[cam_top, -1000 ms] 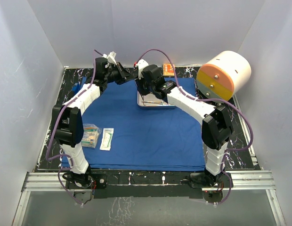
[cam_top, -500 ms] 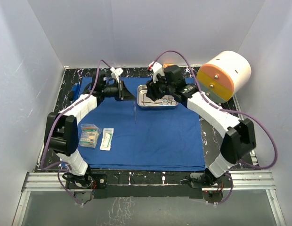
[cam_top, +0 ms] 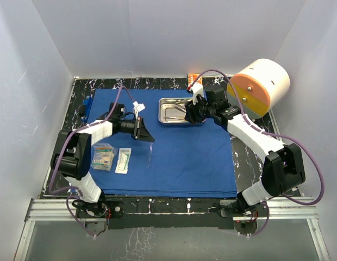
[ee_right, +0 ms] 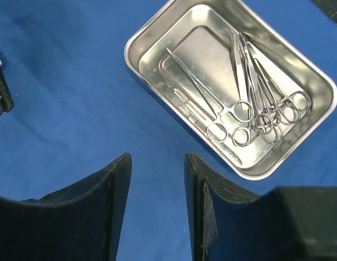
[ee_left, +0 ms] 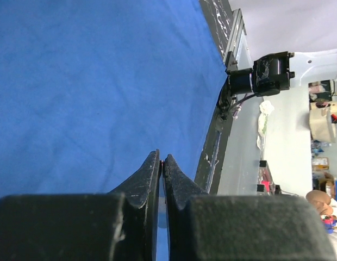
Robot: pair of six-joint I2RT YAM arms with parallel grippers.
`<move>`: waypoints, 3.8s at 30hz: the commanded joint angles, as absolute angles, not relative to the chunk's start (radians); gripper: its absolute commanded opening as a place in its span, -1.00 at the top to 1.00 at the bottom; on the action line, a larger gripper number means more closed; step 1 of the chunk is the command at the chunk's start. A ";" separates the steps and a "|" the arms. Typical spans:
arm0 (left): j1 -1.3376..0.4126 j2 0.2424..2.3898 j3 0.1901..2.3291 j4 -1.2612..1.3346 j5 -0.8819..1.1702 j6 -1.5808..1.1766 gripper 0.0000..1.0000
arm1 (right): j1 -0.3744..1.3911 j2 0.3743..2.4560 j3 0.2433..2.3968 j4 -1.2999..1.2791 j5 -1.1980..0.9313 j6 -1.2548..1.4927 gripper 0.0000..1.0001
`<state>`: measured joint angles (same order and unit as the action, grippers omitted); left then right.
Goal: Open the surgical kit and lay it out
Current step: Place the medical item in the surgical kit.
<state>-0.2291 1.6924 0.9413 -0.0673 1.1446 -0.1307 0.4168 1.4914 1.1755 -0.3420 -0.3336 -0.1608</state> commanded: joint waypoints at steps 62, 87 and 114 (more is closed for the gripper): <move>-0.120 1.712 1.005 -0.290 0.798 0.167 0.14 | 0.405 1.512 1.168 -0.285 -0.402 -0.178 0.21; -0.384 1.705 1.035 -0.331 0.420 0.163 0.32 | 0.405 1.504 1.159 -0.289 -0.390 -0.192 0.21; -0.477 1.743 1.103 -0.445 0.250 0.006 0.88 | 0.405 1.508 1.155 -0.294 -0.379 -0.195 0.21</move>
